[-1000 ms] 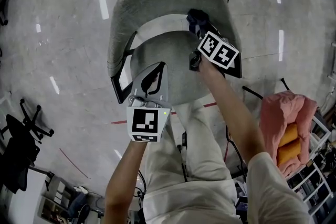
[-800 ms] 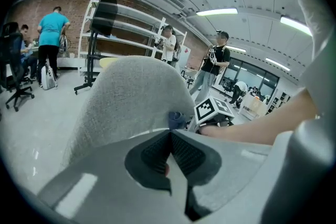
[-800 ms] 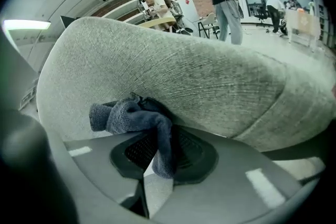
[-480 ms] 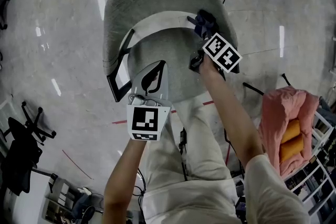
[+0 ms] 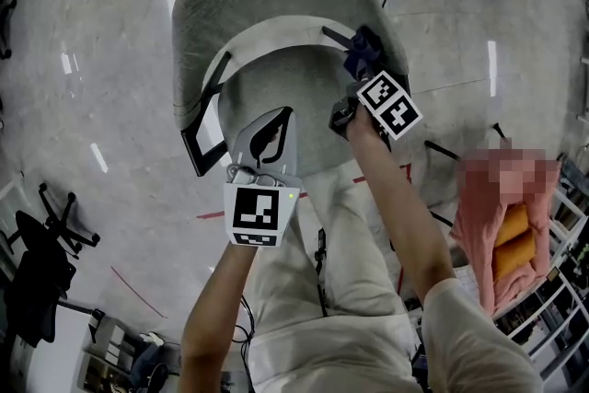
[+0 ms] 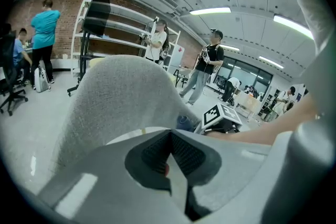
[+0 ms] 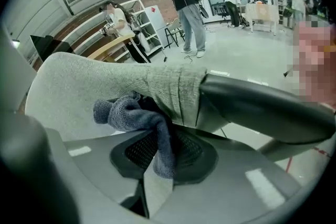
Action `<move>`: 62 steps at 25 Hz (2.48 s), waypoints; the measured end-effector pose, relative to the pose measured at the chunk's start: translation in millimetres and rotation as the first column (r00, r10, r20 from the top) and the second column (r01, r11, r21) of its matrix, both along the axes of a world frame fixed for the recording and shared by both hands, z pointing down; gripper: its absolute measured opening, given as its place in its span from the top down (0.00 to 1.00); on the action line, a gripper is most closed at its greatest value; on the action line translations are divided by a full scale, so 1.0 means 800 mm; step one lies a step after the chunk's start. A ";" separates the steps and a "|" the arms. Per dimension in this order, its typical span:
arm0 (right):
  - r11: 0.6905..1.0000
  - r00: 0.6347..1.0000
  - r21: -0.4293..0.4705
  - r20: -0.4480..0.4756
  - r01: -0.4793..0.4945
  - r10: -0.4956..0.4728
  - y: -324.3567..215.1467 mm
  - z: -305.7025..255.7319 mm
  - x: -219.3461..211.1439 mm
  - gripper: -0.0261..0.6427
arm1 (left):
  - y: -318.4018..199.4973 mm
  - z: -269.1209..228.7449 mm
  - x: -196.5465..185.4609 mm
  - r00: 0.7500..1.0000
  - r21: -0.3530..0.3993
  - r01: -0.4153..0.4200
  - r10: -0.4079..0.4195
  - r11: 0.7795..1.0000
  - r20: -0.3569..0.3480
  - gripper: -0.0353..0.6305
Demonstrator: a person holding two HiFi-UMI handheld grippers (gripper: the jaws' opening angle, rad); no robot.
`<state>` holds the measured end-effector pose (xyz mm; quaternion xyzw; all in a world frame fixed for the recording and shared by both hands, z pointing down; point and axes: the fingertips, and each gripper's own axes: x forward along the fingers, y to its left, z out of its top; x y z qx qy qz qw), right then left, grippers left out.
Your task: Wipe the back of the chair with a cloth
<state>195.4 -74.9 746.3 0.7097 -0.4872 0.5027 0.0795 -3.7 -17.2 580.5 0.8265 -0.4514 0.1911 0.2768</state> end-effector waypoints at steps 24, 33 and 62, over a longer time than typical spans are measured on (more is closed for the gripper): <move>0.977 0.977 -0.042 -0.030 0.211 -0.212 0.071 -0.049 -0.019 0.81 | 0.024 -0.033 0.008 0.999 0.022 -0.045 0.045 0.999 0.016 0.95; 0.909 0.912 0.068 -0.045 0.411 -0.409 0.074 -0.159 -0.047 0.81 | 0.029 -0.123 0.004 1.000 0.061 0.013 -0.013 0.998 -0.005 0.95; 0.531 0.683 0.458 -0.286 0.713 -0.672 0.145 -0.579 -0.078 0.81 | 0.088 -0.416 0.044 0.981 0.167 0.149 -0.124 0.975 -0.147 0.95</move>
